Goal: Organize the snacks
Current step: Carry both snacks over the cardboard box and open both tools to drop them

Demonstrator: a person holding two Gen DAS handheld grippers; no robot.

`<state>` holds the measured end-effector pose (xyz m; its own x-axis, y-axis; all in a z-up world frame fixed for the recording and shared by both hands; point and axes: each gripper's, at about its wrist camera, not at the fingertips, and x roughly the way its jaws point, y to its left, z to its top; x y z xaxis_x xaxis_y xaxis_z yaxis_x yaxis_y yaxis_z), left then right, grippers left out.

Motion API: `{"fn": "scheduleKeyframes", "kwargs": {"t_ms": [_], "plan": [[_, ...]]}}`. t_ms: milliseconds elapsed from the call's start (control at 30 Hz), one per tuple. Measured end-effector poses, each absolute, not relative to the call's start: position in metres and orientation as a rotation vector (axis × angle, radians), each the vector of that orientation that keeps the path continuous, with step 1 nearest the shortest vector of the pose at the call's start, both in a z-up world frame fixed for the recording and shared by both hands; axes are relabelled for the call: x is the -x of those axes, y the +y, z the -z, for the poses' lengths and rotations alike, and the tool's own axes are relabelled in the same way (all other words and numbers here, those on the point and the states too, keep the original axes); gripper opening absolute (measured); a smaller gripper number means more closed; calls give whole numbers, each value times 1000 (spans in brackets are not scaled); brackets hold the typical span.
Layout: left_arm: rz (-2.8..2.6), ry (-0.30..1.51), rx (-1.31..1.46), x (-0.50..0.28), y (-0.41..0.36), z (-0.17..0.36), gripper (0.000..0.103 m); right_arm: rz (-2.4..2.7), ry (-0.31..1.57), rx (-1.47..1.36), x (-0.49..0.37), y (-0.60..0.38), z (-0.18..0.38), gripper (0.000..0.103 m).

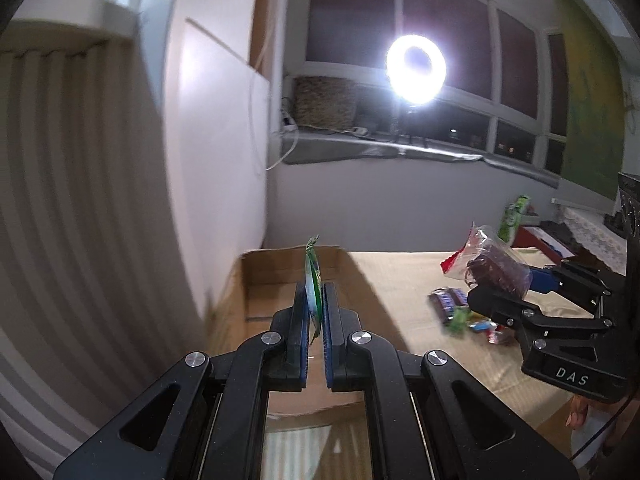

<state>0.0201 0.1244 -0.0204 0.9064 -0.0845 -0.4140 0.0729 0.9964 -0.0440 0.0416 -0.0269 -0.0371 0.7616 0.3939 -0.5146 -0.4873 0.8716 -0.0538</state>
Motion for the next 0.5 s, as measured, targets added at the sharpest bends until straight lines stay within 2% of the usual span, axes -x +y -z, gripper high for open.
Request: {"fn": "scheduleKeyframes", "kwargs": {"t_ms": [500], "plan": [[65,530,35,-69,132,51,4,-546,636,186,-89,-1,88,51]]}}
